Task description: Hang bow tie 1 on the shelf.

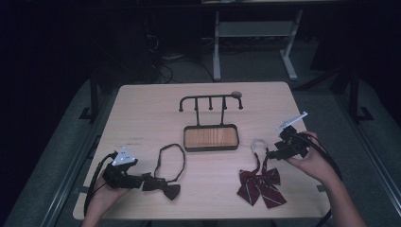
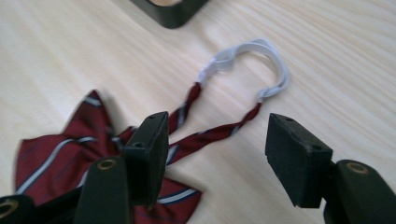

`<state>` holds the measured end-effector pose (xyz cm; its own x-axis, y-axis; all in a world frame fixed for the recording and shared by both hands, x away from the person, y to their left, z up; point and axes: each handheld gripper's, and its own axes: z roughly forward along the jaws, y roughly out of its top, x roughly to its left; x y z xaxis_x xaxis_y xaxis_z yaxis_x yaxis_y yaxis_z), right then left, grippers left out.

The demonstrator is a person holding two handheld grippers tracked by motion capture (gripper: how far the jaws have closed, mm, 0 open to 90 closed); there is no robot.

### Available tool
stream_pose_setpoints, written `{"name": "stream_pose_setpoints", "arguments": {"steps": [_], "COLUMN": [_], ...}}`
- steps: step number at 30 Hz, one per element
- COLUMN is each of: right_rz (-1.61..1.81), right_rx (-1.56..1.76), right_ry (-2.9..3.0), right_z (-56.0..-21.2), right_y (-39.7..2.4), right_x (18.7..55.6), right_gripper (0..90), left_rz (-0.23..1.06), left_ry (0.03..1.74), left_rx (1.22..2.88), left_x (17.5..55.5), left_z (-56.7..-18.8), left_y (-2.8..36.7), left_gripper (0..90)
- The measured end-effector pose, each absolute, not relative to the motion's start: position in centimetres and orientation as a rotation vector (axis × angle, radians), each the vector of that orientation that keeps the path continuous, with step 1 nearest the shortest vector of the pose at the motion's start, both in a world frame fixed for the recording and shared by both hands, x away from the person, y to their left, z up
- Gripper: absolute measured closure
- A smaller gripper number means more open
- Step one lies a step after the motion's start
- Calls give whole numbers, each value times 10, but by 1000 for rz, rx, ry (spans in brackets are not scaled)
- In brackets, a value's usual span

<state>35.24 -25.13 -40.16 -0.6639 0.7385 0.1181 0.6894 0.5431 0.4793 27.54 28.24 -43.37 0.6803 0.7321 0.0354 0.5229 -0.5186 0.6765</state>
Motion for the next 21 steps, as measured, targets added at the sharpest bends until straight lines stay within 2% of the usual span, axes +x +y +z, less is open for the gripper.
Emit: {"name": "stream_pose_setpoints", "arguments": {"steps": [14, 19, 21], "right_rz": [693, 613, 556], "right_rx": [1356, 1414, 1430], "right_ry": [2694, 2705, 2697], "right_z": [-407, -414, -417], "right_y": [-238, -234, -233], "right_x": [387, 397, 401], "right_gripper": [426, 462, 523], "left_rz": [420, 417, 419], "left_ry": [963, 968, 971], "left_rx": [2239, 2237, 2234], "left_x": [276, 276, 276], "left_z": [-434, -434, -434], "left_y": [284, 284, 284], "left_gripper": [265, 265, 265]}}
